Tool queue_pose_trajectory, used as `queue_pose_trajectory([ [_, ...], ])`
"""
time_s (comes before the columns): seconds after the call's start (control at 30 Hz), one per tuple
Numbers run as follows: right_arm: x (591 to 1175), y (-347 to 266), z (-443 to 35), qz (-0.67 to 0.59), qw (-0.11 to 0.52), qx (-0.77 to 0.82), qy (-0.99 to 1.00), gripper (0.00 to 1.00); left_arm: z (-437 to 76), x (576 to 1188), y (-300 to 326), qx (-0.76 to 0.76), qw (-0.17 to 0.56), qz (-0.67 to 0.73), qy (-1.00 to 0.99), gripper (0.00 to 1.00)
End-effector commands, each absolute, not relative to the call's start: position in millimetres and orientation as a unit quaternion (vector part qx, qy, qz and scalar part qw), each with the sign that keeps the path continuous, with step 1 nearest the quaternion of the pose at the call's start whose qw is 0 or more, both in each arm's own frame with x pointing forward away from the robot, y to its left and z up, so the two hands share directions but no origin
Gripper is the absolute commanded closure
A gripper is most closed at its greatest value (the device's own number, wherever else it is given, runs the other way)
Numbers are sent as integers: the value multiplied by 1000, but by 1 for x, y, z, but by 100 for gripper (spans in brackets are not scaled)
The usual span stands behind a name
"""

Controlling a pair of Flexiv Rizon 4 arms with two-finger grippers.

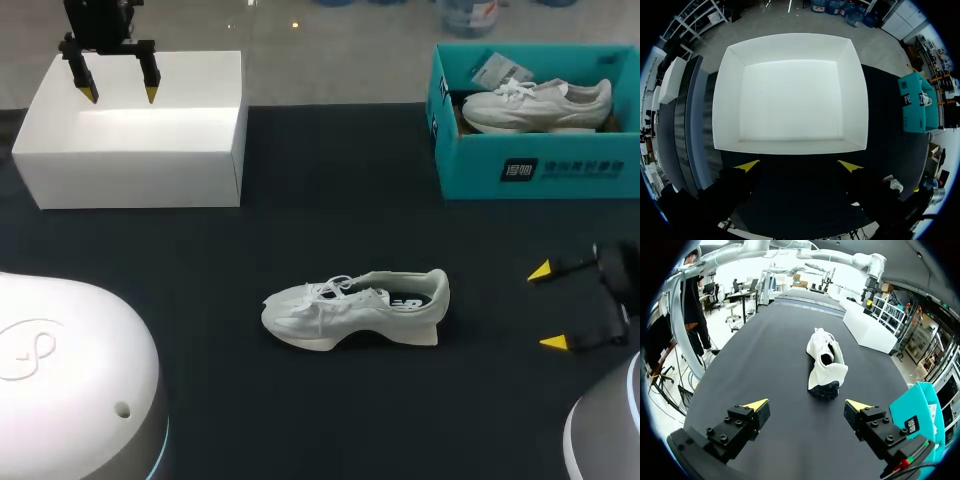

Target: Take the shoe out of the shoebox, open the shoe tongue, remove and reinsert the insole, then place the shoe into the shoebox

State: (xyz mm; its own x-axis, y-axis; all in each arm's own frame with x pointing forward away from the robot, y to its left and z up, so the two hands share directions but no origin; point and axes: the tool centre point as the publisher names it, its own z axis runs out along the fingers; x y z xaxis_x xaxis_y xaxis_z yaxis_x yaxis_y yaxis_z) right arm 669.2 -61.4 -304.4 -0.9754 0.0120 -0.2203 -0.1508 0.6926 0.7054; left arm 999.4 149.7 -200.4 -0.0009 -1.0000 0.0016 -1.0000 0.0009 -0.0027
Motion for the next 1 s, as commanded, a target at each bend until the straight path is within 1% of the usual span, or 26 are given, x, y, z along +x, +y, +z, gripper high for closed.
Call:
queue_pose_trajectory([
  [0.03, 670, -62, -317, 420, 134, -32, 897, 0, -200, 1000, 150, -707, 0, -1, 707, 0],
  [0.17, 674, -64, -325, 434, 139, -28, 890, 0, -200, 1000, 150, -707, 0, -1, 707, 0],
  [0.6, 694, -68, -339, 461, 126, -30, 878, 0, -200, 1000, 150, -707, 0, -1, 707, 0],
  [0.67, 697, -68, -341, 461, 106, -23, 881, 0, -200, 1000, 150, -707, 0, -1, 707, 0],
  [0.7, 697, -68, -342, 458, 113, -32, 881, 0, -200, 1000, 150, -707, 0, -1, 707, 0],
  [1.0, 697, -68, -342, 458, 113, -32, 881, 0, -200, 1000, 150, -707, 0, -1, 707, 0],
])
